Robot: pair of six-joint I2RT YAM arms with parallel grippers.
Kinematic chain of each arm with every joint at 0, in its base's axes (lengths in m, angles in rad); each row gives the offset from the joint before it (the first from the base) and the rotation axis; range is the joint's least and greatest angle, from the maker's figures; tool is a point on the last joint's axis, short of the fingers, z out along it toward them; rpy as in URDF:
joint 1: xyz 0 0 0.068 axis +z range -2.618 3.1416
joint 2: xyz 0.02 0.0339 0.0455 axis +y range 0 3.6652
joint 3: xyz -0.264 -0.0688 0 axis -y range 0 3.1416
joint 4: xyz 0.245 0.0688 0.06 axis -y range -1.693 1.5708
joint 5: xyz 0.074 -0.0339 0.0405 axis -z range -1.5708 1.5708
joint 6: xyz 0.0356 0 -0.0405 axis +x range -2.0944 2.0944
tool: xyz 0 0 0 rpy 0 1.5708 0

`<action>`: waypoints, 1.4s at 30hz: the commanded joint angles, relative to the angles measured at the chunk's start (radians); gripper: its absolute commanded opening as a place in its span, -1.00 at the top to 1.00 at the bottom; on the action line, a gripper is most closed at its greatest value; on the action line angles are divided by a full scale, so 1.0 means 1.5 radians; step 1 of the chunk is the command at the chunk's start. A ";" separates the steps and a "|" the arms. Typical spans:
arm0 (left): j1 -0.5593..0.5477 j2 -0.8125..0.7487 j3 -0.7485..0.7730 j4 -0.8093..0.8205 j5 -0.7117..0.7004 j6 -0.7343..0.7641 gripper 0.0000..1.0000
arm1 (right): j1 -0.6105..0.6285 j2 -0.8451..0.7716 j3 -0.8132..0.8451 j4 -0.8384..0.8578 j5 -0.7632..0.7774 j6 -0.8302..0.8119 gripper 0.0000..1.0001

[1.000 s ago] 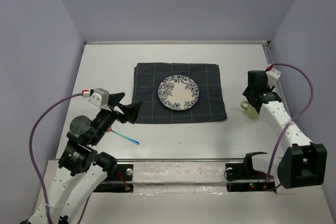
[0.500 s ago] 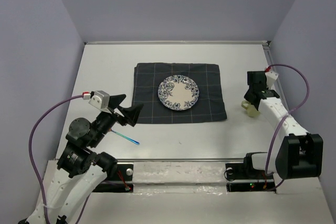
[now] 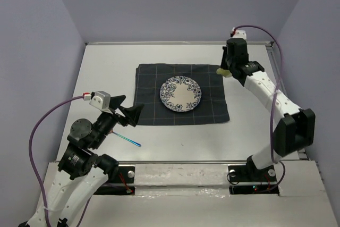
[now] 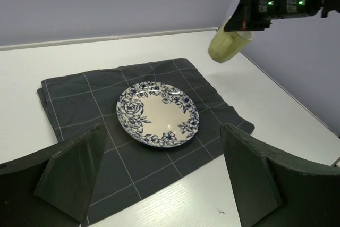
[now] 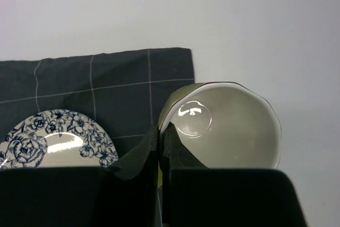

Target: Set the dinner table for one person

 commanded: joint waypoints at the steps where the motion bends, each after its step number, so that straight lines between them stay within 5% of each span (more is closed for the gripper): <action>1: 0.005 0.009 0.005 0.011 -0.012 0.015 -0.98 | 0.015 0.096 0.127 0.047 -0.050 -0.077 1.00; 13: 0.019 0.030 0.006 0.011 -0.017 0.016 -0.98 | 0.015 0.323 0.305 0.023 -0.083 -0.136 1.00; 25: 0.035 0.042 0.006 0.014 -0.019 0.018 -0.98 | 0.015 0.402 0.335 0.018 -0.041 -0.129 1.00; 29: 0.045 0.048 0.006 0.015 -0.020 0.018 -0.98 | 0.015 0.384 0.350 0.015 -0.042 -0.132 0.26; 30: 0.047 0.049 0.007 0.015 -0.021 0.018 -0.98 | 0.015 0.376 0.358 0.006 -0.044 -0.131 -0.09; 32: 0.049 0.049 0.007 0.014 -0.027 0.018 -0.98 | 0.015 0.342 0.367 -0.019 -0.047 -0.126 -0.32; 38: 0.061 0.014 0.008 0.011 -0.088 0.011 -0.98 | 0.060 0.160 0.255 -0.015 -0.109 -0.087 -0.35; 42: 0.074 -0.046 0.009 0.014 -0.169 0.008 -0.98 | 0.166 0.091 0.146 0.047 -0.148 -0.042 -0.24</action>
